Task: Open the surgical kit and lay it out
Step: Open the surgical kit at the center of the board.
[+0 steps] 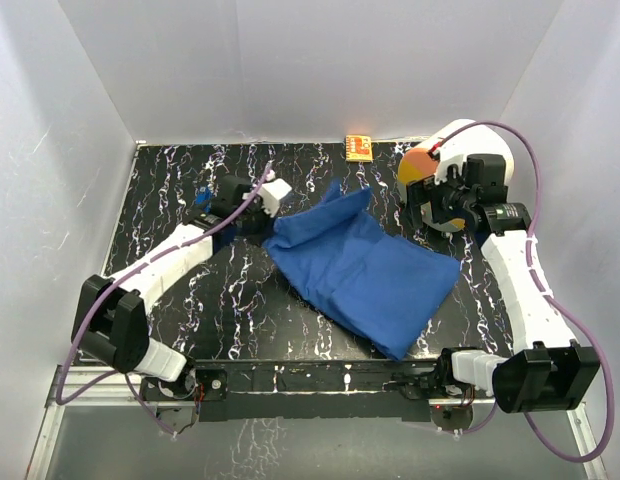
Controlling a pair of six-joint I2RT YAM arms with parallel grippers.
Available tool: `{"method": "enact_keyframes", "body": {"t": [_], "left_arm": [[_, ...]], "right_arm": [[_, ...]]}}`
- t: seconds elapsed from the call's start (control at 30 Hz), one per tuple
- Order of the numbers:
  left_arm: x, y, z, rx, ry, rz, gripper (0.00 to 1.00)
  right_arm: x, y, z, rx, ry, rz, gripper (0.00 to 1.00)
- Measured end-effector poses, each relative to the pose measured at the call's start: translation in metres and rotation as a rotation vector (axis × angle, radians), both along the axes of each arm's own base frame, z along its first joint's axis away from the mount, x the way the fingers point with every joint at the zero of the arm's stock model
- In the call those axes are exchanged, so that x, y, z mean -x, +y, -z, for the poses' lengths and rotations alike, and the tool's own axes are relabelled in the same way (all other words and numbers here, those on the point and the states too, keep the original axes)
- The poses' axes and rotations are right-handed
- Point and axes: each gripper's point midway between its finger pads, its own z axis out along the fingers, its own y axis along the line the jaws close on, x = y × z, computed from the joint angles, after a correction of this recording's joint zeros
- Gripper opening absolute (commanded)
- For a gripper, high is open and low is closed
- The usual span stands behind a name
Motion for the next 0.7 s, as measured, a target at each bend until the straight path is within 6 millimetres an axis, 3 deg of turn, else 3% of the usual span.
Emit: {"method": "enact_keyframes", "body": {"t": [0.1, 0.2, 0.33, 0.5, 0.63, 0.7], "left_arm": [[-0.007, 0.035, 0.015, -0.003, 0.047, -0.12, 0.0], [-0.009, 0.073, 0.033, -0.036, 0.069, -0.233, 0.0], [0.007, 0.114, 0.053, -0.11, 0.066, -0.325, 0.0], [0.041, 0.152, 0.069, -0.212, 0.054, -0.349, 0.0], [0.06, 0.169, 0.063, -0.277, 0.02, -0.328, 0.09], [0.065, 0.173, 0.06, -0.306, 0.015, -0.314, 0.24]], "right_arm": [[0.002, 0.01, 0.01, 0.012, 0.019, -0.048, 0.98], [0.01, 0.034, 0.022, 0.037, 0.036, -0.13, 0.98], [0.023, 0.061, 0.04, 0.06, 0.063, -0.238, 0.98], [0.029, 0.069, 0.063, 0.094, 0.098, -0.288, 0.98], [0.035, 0.077, 0.082, 0.142, 0.128, -0.34, 0.98], [0.042, 0.08, 0.091, 0.169, 0.147, -0.375, 0.98]]}}
